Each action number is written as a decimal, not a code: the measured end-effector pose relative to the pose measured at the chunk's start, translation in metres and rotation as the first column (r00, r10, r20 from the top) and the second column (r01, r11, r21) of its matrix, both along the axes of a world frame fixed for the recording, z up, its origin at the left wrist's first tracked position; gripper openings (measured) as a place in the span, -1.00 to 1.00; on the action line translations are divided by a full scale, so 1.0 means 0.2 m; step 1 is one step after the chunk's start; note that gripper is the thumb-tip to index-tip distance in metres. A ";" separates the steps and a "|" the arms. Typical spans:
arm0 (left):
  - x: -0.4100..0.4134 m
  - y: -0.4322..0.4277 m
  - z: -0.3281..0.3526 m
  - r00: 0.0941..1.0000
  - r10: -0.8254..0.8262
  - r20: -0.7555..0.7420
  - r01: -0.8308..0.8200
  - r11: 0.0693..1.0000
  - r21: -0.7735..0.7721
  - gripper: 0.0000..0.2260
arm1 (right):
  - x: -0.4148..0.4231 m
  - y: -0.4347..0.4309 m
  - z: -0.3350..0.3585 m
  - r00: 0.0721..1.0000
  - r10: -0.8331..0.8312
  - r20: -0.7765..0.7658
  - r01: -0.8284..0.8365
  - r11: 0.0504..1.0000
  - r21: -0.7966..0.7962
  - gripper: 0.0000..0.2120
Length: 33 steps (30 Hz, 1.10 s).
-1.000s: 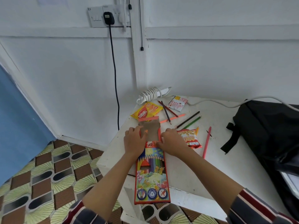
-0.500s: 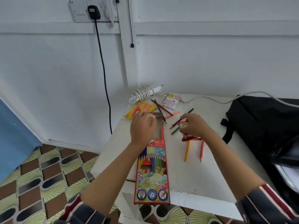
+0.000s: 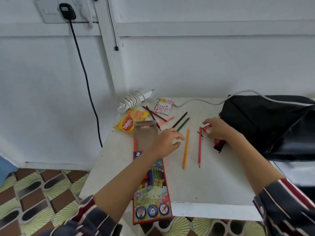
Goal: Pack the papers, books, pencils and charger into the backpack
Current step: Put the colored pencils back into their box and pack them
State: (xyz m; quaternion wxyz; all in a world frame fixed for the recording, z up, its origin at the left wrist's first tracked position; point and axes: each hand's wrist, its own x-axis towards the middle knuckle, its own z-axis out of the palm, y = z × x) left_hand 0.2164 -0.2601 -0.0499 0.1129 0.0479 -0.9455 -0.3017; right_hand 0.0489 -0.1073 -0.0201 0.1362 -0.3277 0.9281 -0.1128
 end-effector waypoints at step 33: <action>-0.13 0.20 0.03 0.954 0.277 0.113 -0.295 0.935 0.195 -0.65 | 0.14 0.10 -0.14 0.780 0.354 -0.515 -0.527 0.817 -0.236 -0.89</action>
